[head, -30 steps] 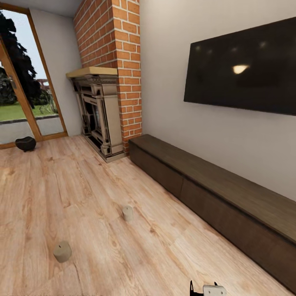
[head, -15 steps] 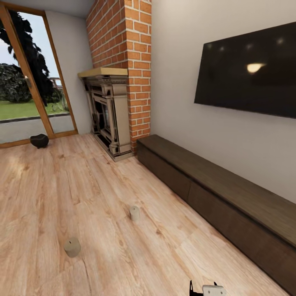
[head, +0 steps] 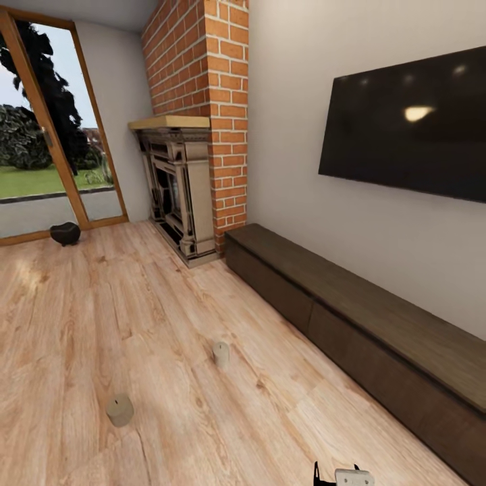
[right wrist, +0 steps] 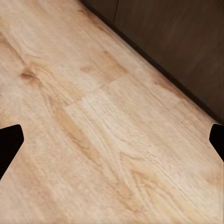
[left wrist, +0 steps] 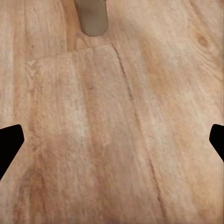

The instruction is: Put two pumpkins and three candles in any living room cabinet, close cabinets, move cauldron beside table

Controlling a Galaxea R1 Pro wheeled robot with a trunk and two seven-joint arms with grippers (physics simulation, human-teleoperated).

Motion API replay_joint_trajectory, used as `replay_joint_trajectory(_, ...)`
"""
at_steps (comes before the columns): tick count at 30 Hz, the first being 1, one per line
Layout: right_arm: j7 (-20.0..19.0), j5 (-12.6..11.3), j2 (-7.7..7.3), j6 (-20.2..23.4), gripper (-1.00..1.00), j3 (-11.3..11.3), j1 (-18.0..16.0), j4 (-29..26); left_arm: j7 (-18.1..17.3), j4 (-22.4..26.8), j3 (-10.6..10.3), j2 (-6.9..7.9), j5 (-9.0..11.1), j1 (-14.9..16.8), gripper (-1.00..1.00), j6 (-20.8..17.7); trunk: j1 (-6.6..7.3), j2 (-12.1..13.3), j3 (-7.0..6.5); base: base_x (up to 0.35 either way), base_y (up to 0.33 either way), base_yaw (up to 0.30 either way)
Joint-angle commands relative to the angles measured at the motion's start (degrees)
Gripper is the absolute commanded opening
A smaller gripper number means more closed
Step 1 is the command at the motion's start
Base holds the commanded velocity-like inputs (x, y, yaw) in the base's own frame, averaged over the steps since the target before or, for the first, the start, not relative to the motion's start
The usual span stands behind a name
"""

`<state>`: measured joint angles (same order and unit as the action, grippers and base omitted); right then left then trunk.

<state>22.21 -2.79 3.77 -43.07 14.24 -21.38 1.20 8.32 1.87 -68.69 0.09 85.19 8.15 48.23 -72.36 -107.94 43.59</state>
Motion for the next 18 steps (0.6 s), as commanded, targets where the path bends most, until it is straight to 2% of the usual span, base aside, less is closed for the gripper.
replay_joint_trajectory(1,0.28,-0.28,-0.03,-0.17,1.0,0.46,-0.06,0.12,0.62,0.07,-0.46,0.0,-0.02,0.02,1.0,0.11,0.23,0.39,-0.13,0.0,0.0,0.0)
replay_joint_trajectory(18,0.29,-0.28,0.01,-0.17,1.0,0.49,-0.06,0.12,0.73,0.07,-0.39,0.15,0.15,0.02,1.0,0.11,3.97,7.21,-3.19,0.0,0.0,0.0)
